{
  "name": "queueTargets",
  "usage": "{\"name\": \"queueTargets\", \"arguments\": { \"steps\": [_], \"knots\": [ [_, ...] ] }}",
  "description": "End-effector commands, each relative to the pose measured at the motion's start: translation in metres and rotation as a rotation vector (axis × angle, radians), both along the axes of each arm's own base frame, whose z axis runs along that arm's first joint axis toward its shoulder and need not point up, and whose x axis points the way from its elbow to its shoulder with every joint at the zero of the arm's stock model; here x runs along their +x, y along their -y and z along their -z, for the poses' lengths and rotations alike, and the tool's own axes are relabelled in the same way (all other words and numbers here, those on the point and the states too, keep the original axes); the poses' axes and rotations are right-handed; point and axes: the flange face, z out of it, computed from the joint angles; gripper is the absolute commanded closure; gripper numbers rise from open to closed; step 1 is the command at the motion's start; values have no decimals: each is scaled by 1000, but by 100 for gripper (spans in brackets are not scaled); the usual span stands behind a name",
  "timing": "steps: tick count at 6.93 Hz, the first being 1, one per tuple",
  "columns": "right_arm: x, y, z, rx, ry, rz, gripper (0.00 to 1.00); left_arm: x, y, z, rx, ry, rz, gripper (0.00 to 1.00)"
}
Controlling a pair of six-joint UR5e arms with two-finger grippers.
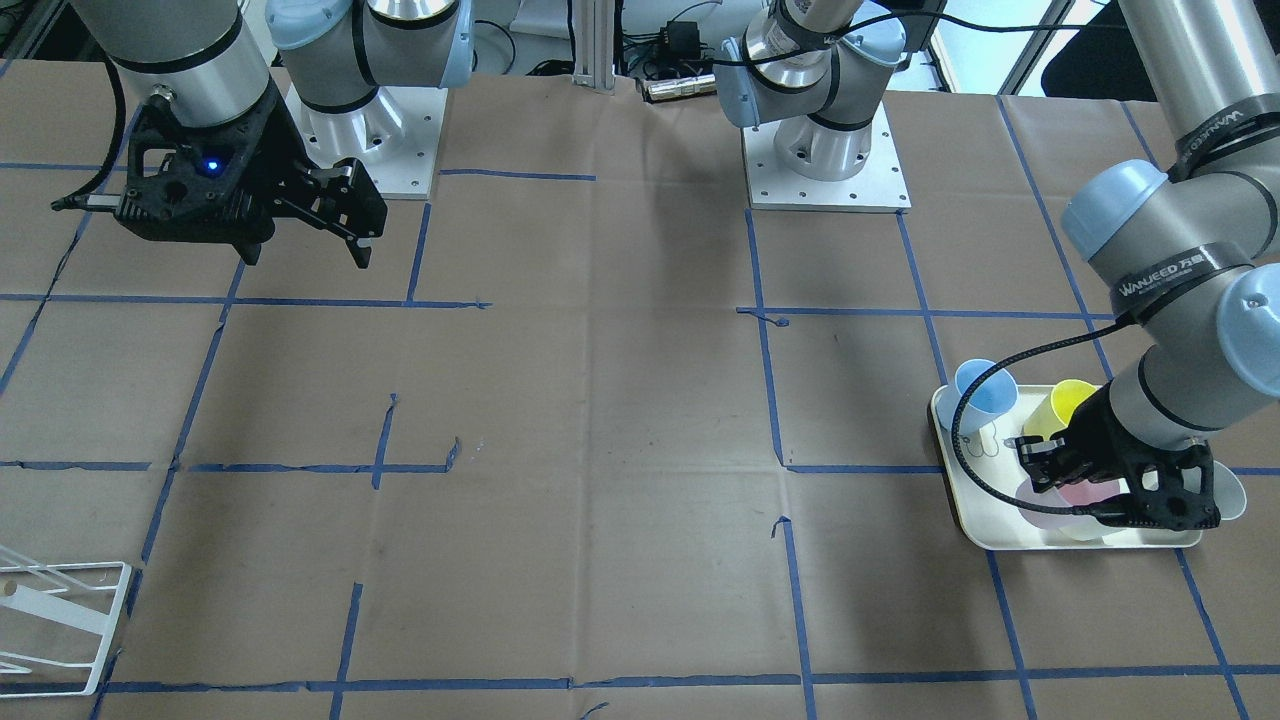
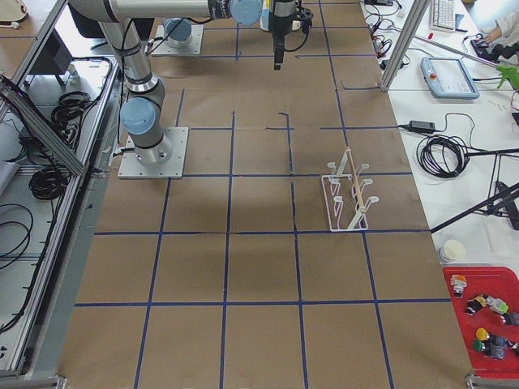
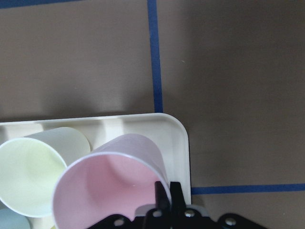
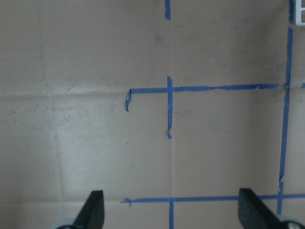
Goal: Transfer IKEA cup to right arm and place on rack
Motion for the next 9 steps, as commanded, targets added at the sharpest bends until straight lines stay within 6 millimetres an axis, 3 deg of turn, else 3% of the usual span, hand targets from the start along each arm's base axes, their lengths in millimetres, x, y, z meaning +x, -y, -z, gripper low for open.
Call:
{"name": "queueTargets", "arguments": {
  "steps": [1, 2, 3, 5, 6, 7, 8, 9],
  "knots": [
    [2, 17, -4, -160, 17, 11, 0, -32, -5, -46, -74, -39, 29, 100],
    [7, 28, -19, -304, 72, 4, 0, -42, -9, -63, -102, -37, 44, 100],
    [28, 36, -28, -395, 281, -49, 0, -51, -16, -87, -155, -76, 49, 100],
    [42, 38, -16, -481, 438, -75, 0, -65, -29, -117, -229, -148, 57, 100],
    [43, 36, -5, -504, 500, 91, 0, -75, -25, -125, -280, -229, 71, 100],
    [46, 30, 1, -519, 609, 256, 0, -77, -18, -109, -305, -234, 89, 100],
    [48, 24, 8, -546, 691, 348, 0, -84, -6, -108, -400, -292, 121, 100],
    [51, 19, 26, -456, 775, 475, 0, -90, 2, -103, -475, -343, 152, 100]
  ]
}}
